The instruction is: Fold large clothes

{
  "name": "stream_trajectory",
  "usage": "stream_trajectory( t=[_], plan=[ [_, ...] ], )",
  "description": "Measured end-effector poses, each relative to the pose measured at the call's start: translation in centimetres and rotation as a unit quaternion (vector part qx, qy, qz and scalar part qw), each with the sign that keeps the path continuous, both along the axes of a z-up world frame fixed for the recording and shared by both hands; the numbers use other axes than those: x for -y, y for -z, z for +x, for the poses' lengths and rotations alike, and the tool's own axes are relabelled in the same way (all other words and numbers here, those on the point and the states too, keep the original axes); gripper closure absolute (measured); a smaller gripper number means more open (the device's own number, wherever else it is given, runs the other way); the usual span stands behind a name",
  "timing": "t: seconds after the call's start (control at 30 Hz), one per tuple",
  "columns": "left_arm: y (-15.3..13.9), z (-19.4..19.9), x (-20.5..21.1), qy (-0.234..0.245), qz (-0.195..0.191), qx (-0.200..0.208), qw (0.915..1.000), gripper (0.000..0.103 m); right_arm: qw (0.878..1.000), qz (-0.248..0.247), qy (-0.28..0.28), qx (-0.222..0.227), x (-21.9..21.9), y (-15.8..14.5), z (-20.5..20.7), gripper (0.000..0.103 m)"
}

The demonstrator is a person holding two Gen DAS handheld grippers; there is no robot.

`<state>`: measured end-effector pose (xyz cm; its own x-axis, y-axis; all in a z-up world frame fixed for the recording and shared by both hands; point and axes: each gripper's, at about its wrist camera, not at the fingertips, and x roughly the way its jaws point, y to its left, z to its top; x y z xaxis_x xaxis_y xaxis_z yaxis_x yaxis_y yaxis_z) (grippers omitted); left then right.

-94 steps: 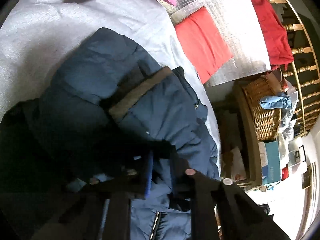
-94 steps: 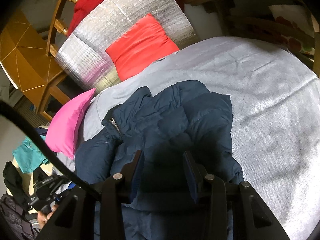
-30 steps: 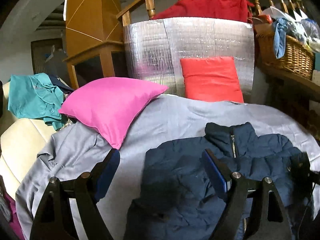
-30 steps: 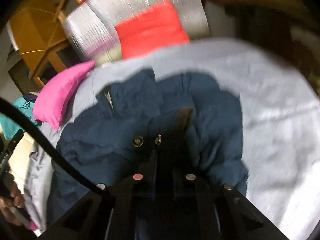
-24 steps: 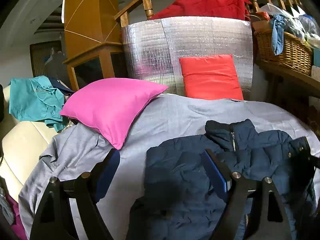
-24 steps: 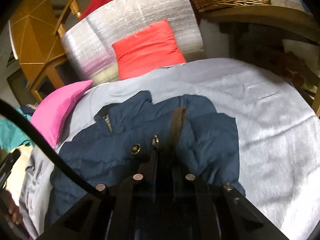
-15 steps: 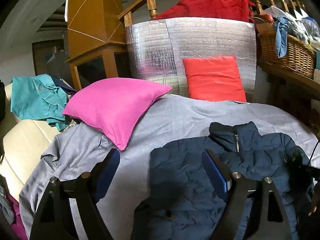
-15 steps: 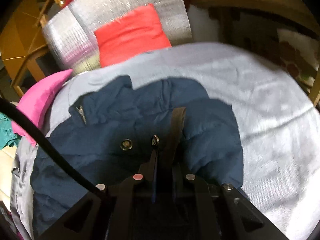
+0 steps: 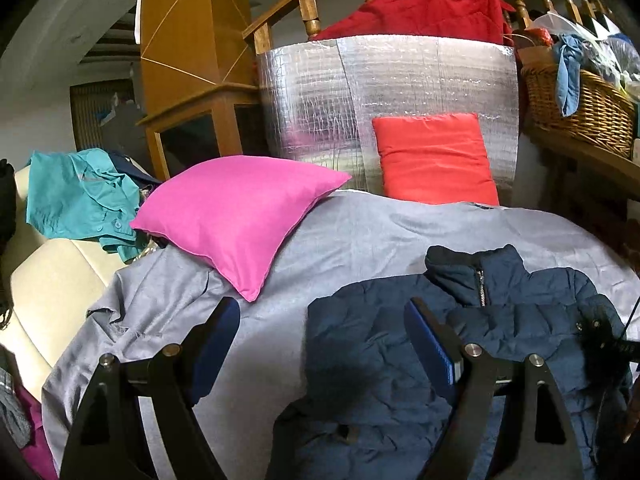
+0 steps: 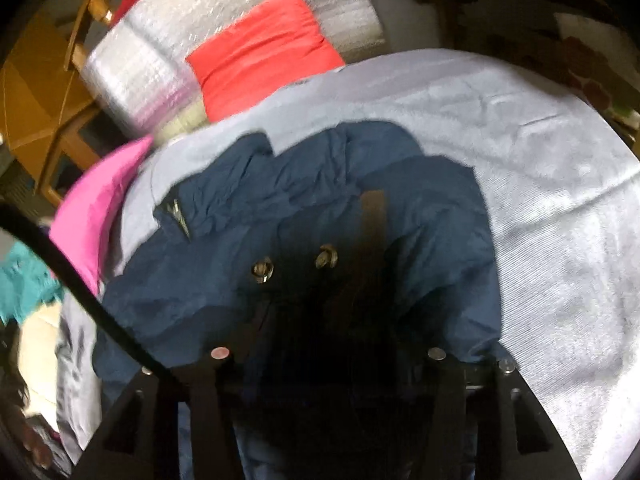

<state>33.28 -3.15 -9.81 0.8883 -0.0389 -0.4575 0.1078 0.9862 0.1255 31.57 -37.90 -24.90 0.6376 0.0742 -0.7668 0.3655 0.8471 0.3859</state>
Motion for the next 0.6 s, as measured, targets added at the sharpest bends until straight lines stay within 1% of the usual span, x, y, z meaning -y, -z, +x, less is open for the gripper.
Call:
stream_trajectory(
  t=[0.07, 0.1, 0.13, 0.27, 0.33, 0.4, 0.47, 0.5, 0.53, 0.6],
  plan=[
    [0.1, 0.1, 0.1, 0.0, 0.001, -0.001, 1.0, 0.019, 1.0, -0.027, -0.008, -0.001, -0.7, -0.3, 0.1, 0.086],
    [0.1, 0.1, 0.1, -0.001, 0.002, -0.002, 1.0, 0.019, 0.999, -0.037, -0.008, 0.002, -0.9, -0.6, -0.1, 0.089],
    [0.2, 0.2, 0.1, -0.001, 0.002, -0.002, 1.0, 0.019, 0.999, -0.042, -0.004, 0.014, -0.9, -1.2, -0.4, 0.091],
    [0.3, 0.3, 0.2, -0.003, 0.003, -0.004, 1.0, 0.019, 0.995, -0.06, 0.015, 0.079, -0.6, -3.8, -2.4, 0.092],
    [0.4, 0.4, 0.2, -0.003, 0.004, -0.005, 1.0, 0.019, 0.993, -0.073, 0.025, 0.085, -0.6, -4.1, -2.8, 0.092],
    [0.6, 0.6, 0.1, -0.005, 0.004, -0.009, 0.9999, 0.019, 0.995, -0.078, 0.026, 0.054, -0.4, -3.1, -2.0, 0.092],
    [0.9, 0.7, 0.1, -0.006, 0.005, -0.013, 0.9999, 0.019, 0.998, -0.065, 0.016, -0.006, 0.1, -0.4, -0.7, 0.09],
    [1.0, 0.7, 0.2, -0.006, 0.006, -0.015, 0.9999, 0.019, 0.998, -0.058, 0.009, -0.019, 0.3, 0.2, -0.3, 0.088],
    [1.2, 0.8, 0.2, -0.006, 0.008, -0.017, 0.9998, 0.019, 0.998, -0.055, 0.008, -0.018, 0.3, 0.3, -0.3, 0.088],
    [1.4, 0.9, 0.1, -0.007, 0.01, -0.019, 0.9997, 0.019, 0.998, -0.051, 0.008, -0.021, 0.5, -0.4, -0.6, 0.083]
  ],
)
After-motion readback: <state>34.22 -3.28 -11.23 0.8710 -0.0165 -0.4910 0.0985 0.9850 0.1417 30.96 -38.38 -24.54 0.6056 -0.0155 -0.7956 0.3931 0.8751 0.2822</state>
